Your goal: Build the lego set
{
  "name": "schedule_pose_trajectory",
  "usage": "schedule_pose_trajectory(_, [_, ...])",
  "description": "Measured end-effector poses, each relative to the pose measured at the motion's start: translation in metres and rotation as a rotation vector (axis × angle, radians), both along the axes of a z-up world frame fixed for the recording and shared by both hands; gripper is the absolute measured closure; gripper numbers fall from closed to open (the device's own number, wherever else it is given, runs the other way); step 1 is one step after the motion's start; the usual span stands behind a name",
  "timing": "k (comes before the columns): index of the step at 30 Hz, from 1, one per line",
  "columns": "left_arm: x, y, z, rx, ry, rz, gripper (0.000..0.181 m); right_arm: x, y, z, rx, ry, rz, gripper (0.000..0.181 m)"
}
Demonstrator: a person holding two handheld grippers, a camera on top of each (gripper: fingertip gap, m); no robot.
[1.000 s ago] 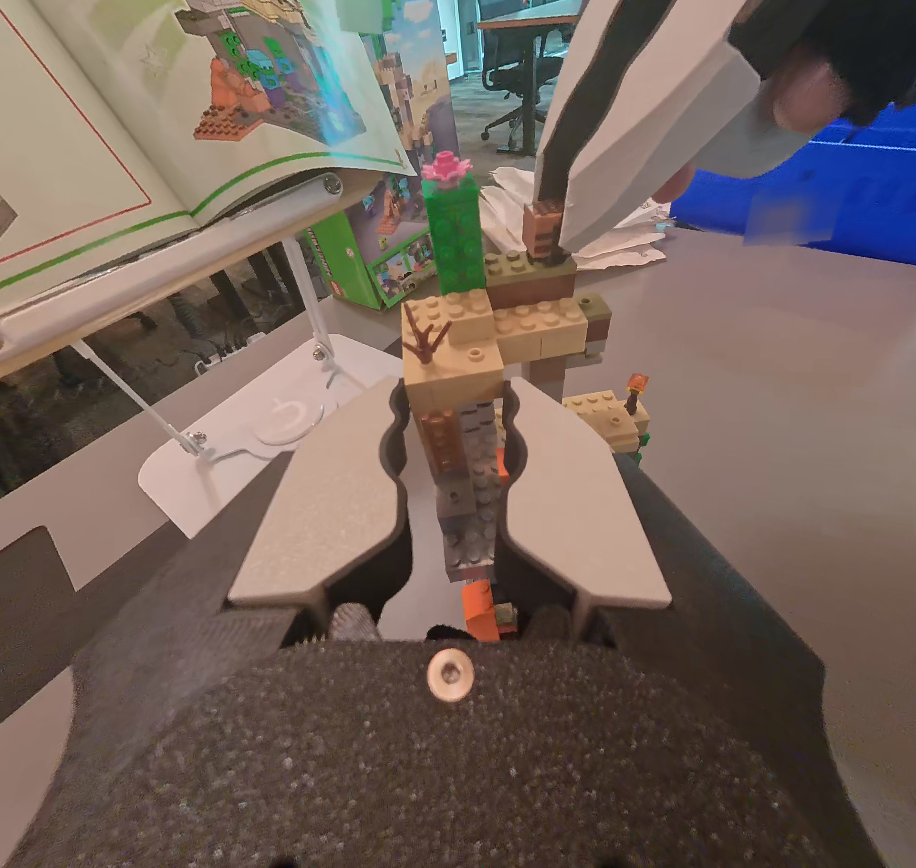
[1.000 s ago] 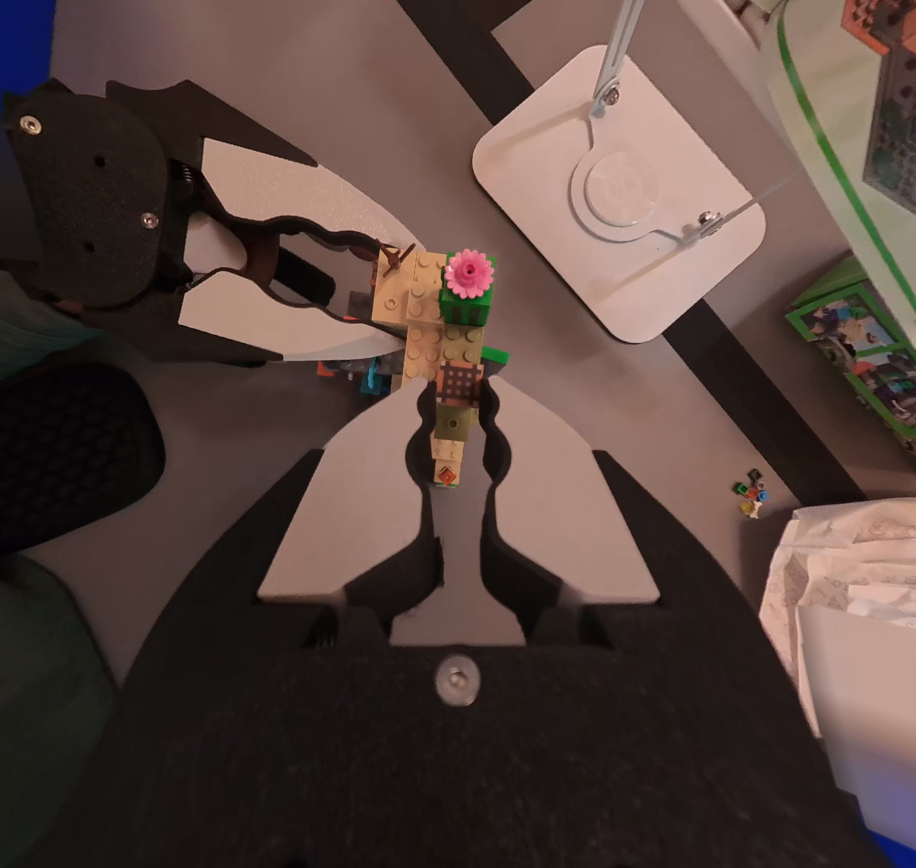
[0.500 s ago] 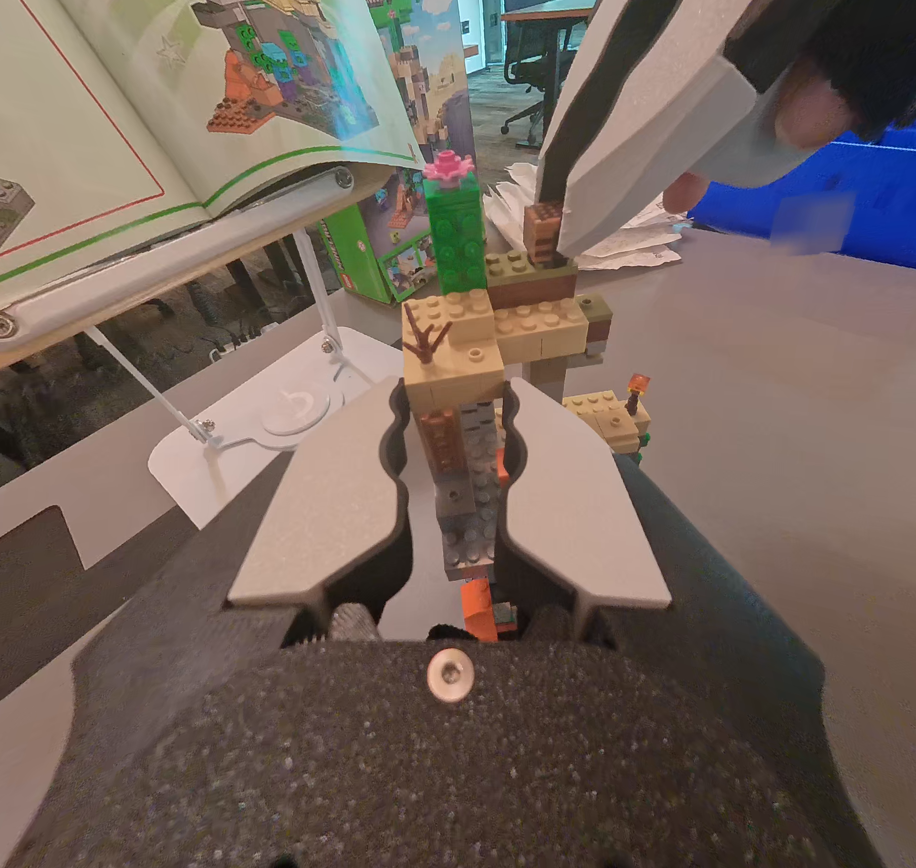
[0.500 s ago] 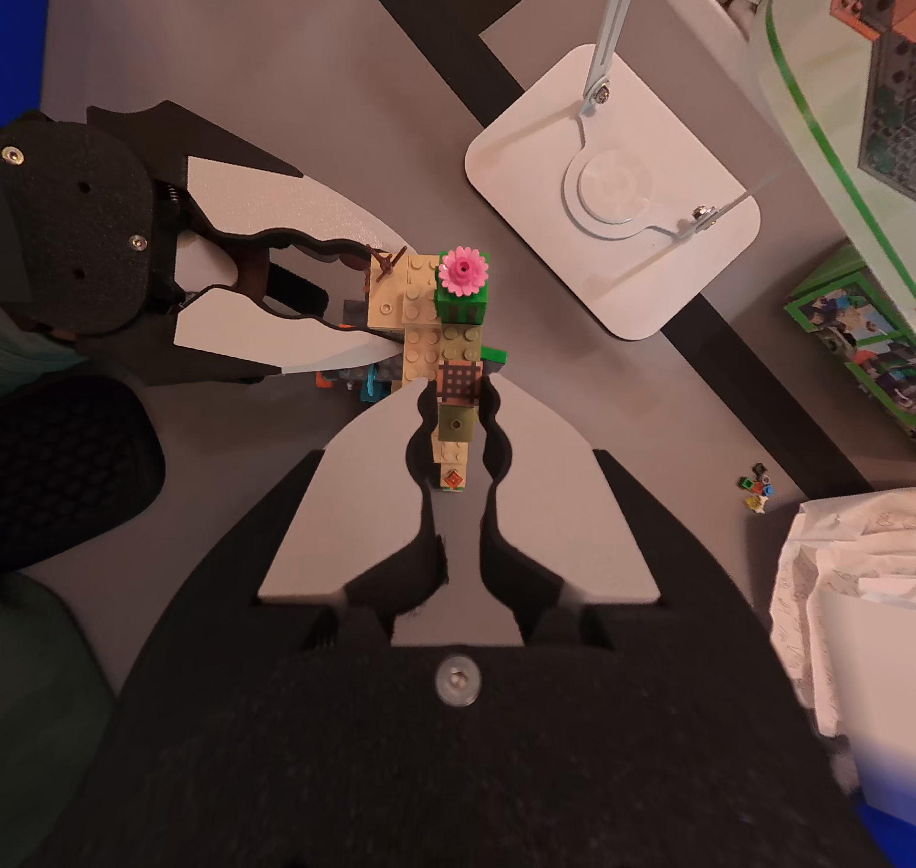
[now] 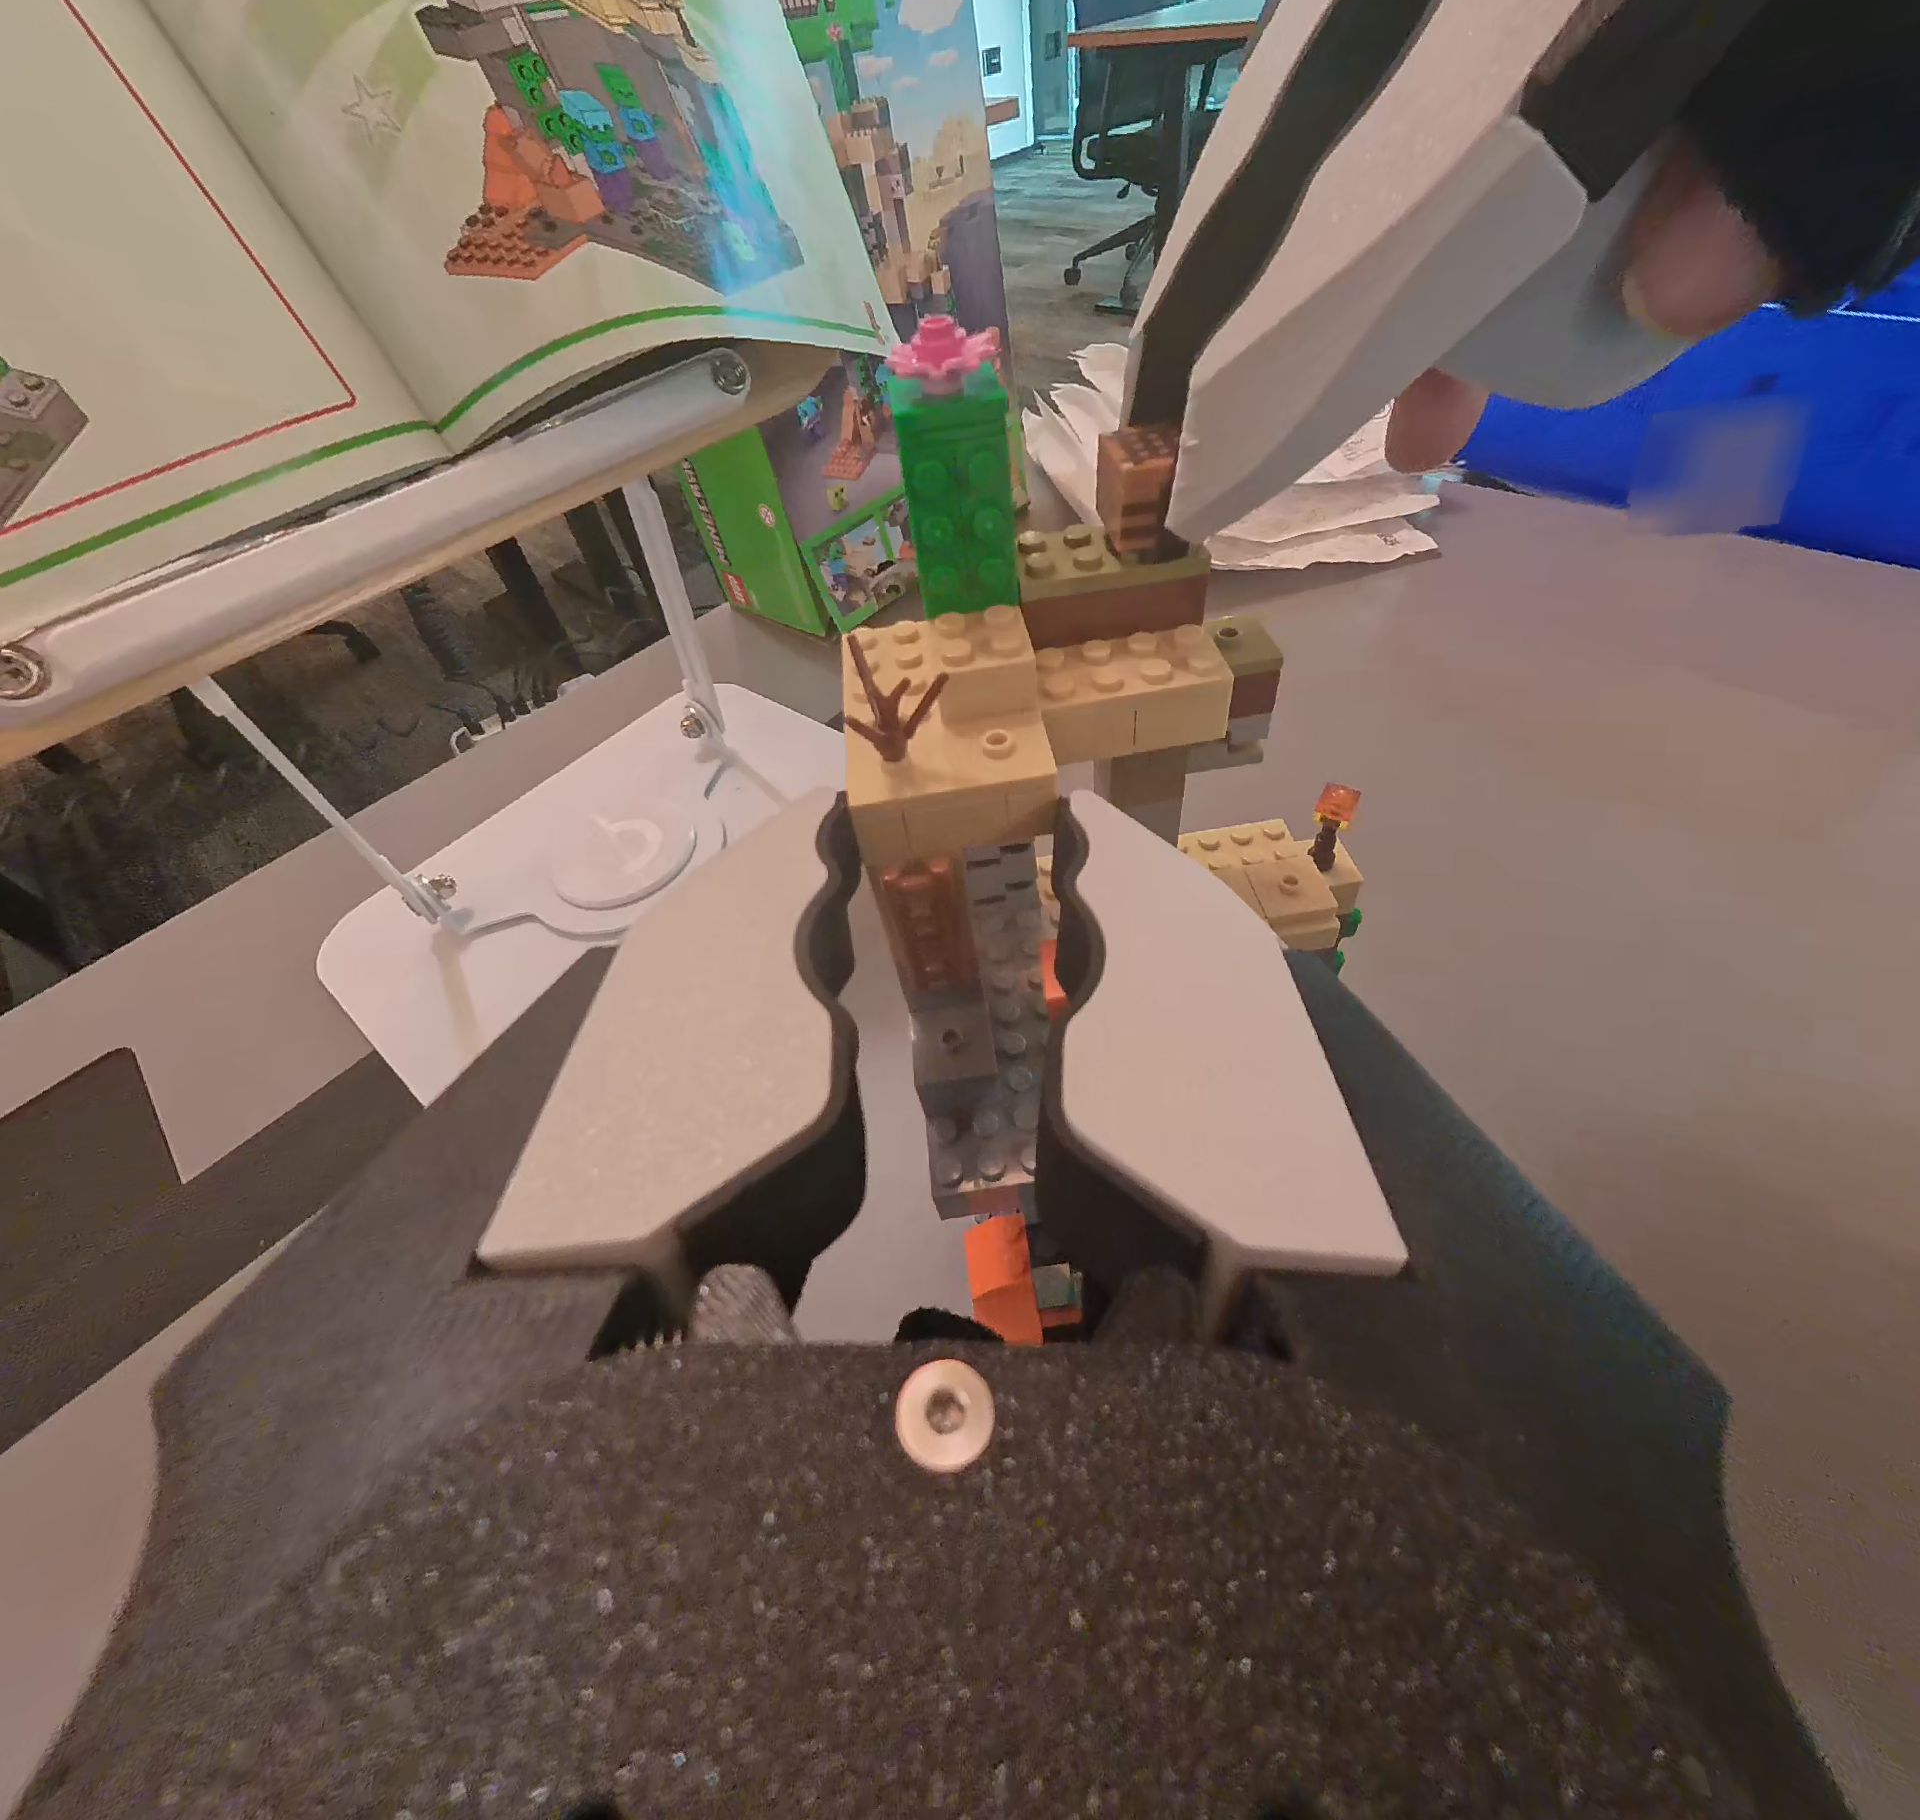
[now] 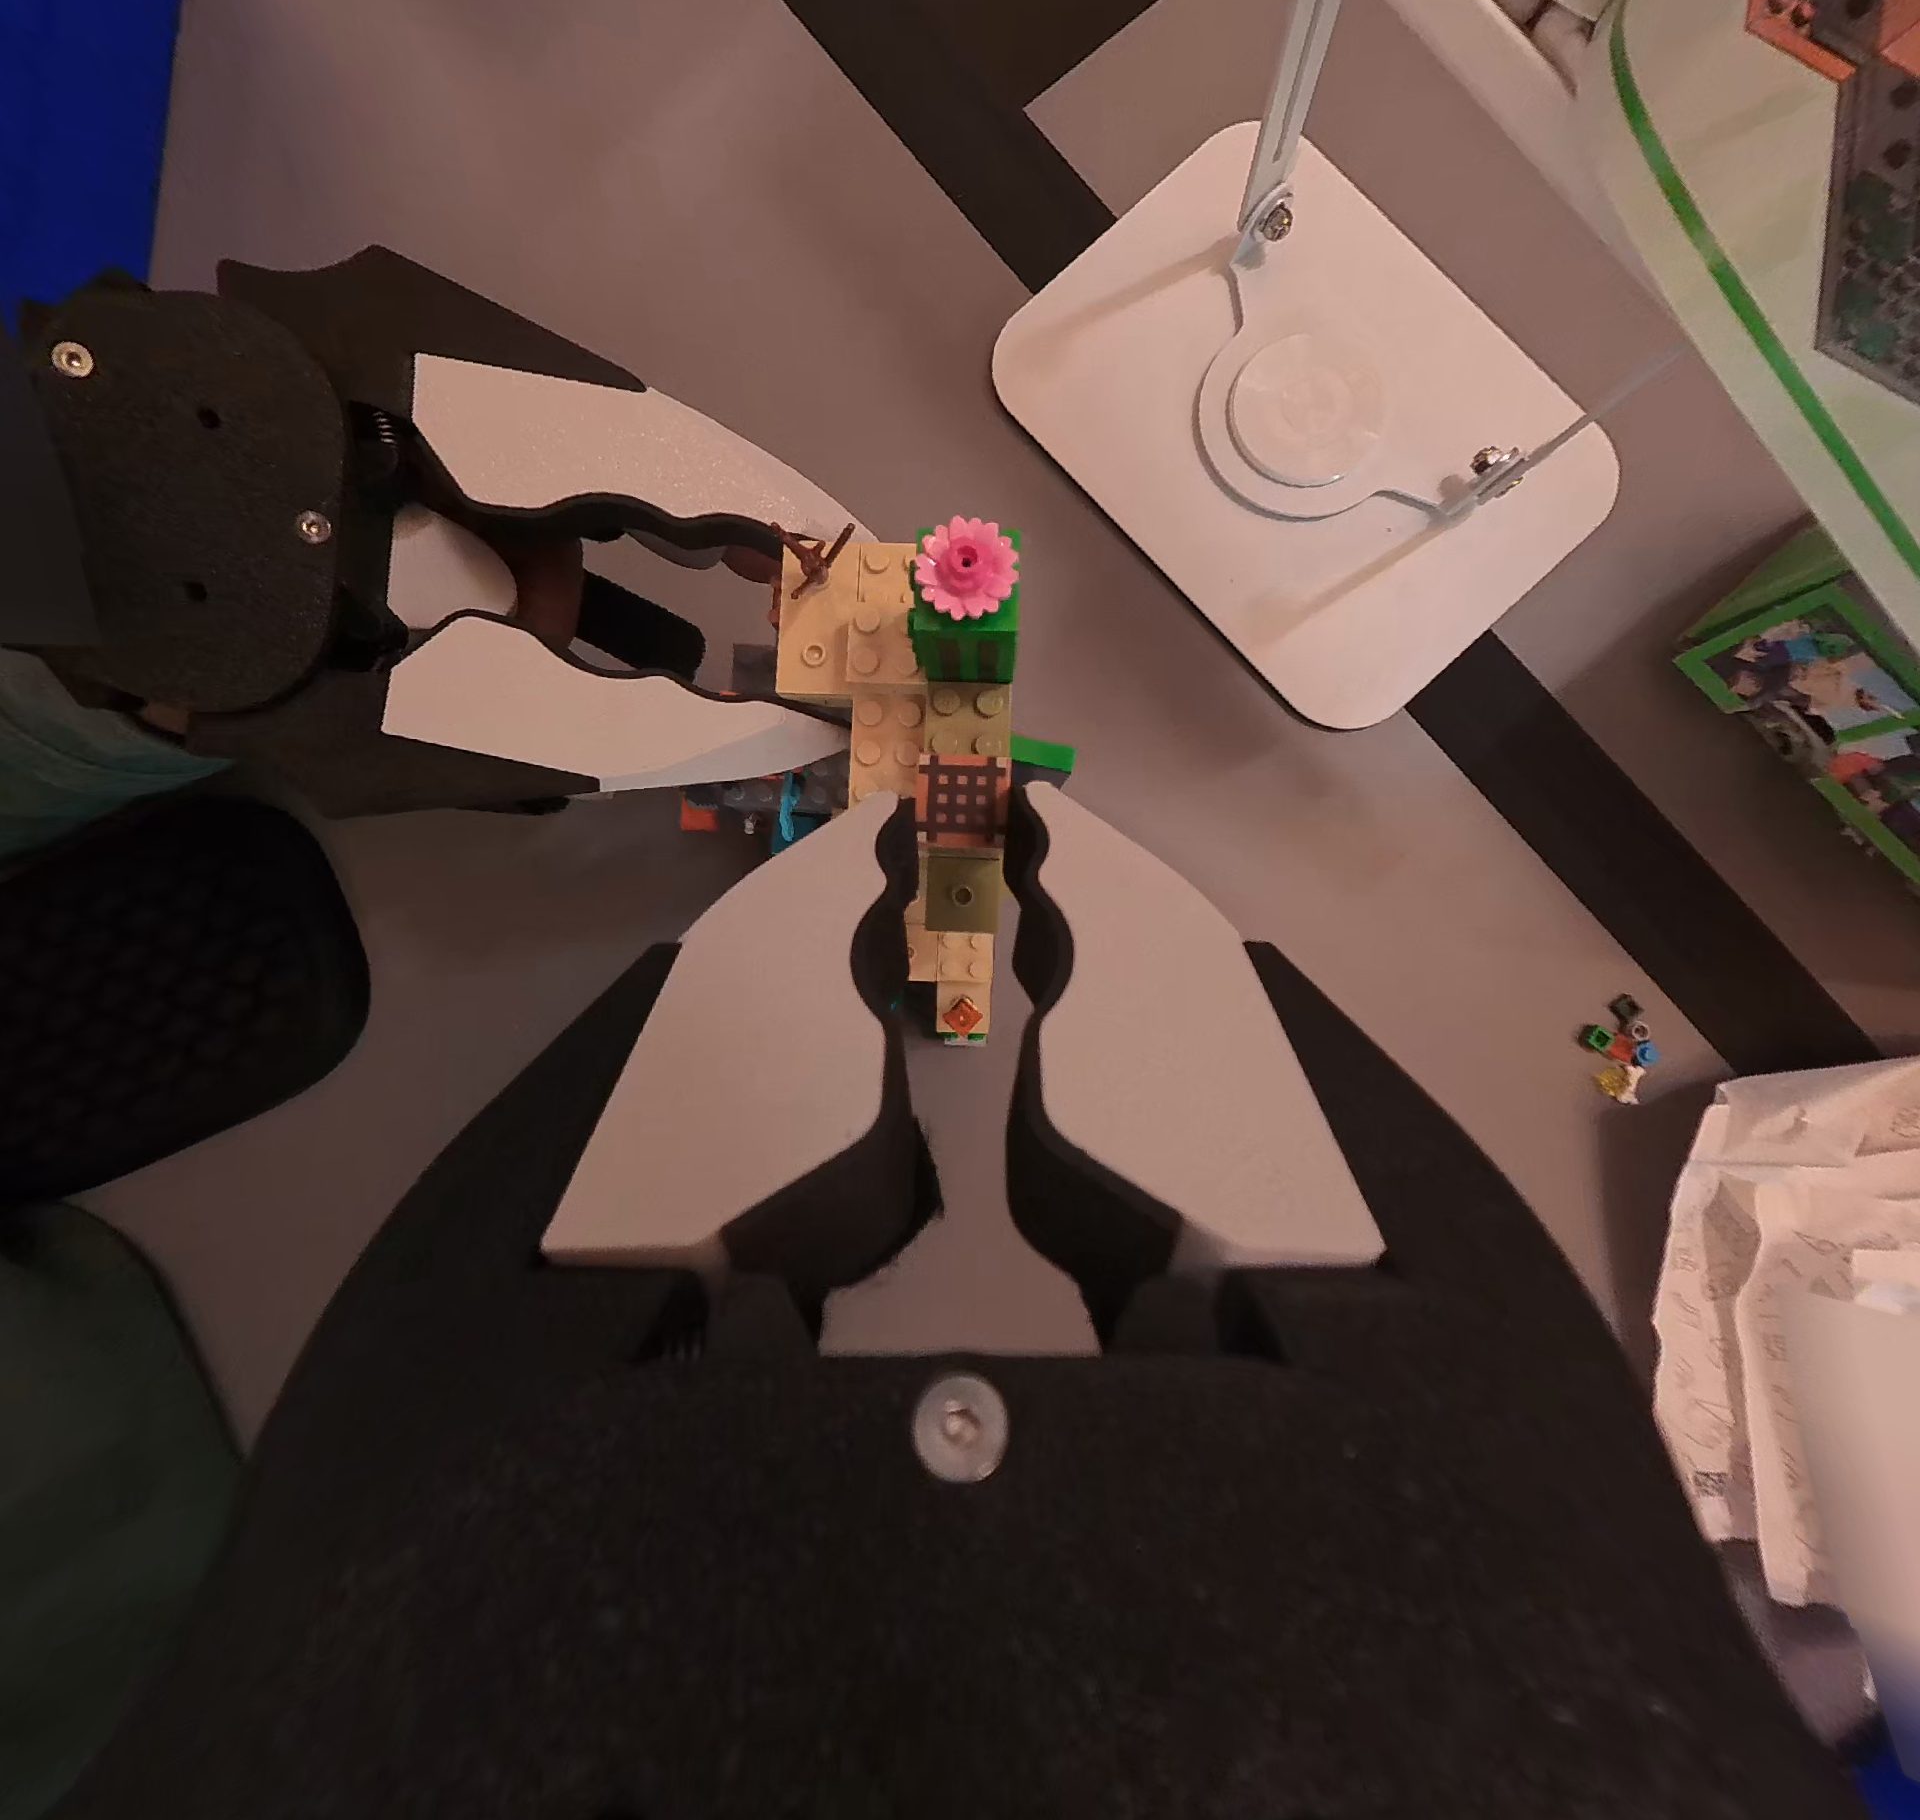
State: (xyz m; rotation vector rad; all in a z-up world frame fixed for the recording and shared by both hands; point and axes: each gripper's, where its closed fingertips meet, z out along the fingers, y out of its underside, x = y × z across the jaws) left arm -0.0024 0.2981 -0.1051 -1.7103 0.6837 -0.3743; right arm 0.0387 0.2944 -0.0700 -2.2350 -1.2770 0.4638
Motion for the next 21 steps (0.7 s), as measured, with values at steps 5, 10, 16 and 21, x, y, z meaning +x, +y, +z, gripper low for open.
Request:
schedule_pose_trajectory(5, [-0.0005, 0.0, 0.0002, 0.007, -0.008, -0.006, 0.146, -0.0016, 0.0001, 0.0012, 0.027, -0.024, 0.006, 0.161])
schedule_pose_trajectory(10, [-0.0001, 0.0, 0.0004, 0.01, -0.005, -0.002, 0.145, -0.0003, 0.0007, 0.0, 0.026, -0.029, -0.005, 0.151])
schedule_pose_trajectory(16, [0.0001, -0.0001, 0.0006, 0.011, -0.001, 0.0, 0.145, 0.0, 0.0003, -0.0002, 0.006, -0.035, -0.001, 0.165])
schedule_pose_trajectory(21, [0.003, 0.002, 0.0015, 0.013, -0.002, 0.004, 0.145, 0.0013, -0.0001, -0.0013, -0.002, -0.033, 0.001, 0.164])
